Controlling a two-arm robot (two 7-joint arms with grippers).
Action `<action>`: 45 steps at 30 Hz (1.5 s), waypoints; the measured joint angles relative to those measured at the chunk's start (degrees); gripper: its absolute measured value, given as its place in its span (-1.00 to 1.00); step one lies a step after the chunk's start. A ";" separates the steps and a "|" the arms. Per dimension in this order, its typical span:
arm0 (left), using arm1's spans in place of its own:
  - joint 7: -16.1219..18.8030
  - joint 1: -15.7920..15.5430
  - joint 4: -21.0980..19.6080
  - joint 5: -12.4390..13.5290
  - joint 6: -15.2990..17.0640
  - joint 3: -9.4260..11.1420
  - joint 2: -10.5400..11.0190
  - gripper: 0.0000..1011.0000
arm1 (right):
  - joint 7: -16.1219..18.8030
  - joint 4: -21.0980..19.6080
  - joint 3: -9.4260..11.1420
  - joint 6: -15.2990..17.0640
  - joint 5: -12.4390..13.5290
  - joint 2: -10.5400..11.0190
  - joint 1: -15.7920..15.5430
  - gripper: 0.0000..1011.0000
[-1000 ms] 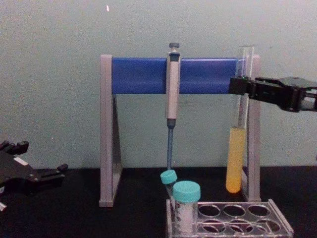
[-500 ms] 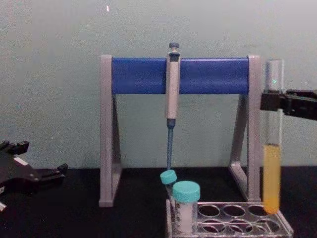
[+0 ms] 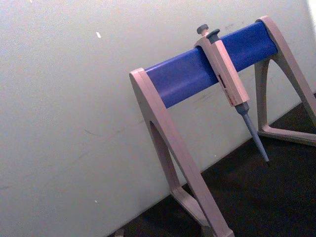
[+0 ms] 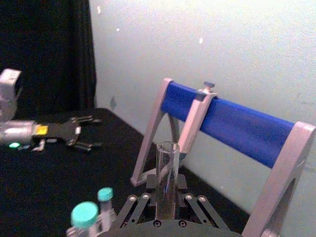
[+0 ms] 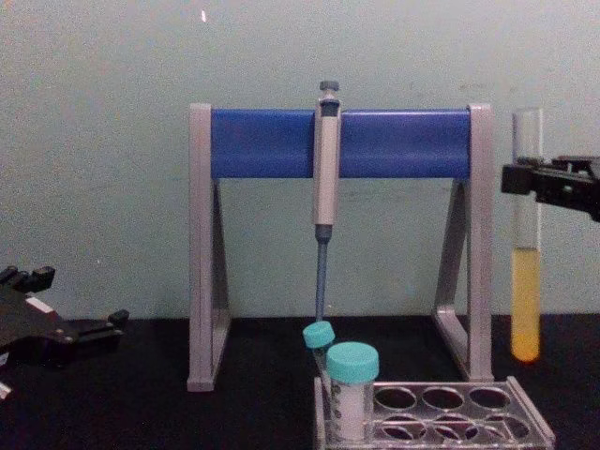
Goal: Pick up the test tube from the test tube rack, shake it, then place it back into the test tube rack.
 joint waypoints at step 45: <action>0.00 0.00 0.00 0.00 0.00 0.00 0.00 0.98 | 5.93 1.26 -1.75 -1.64 2.30 -2.37 1.12 -0.54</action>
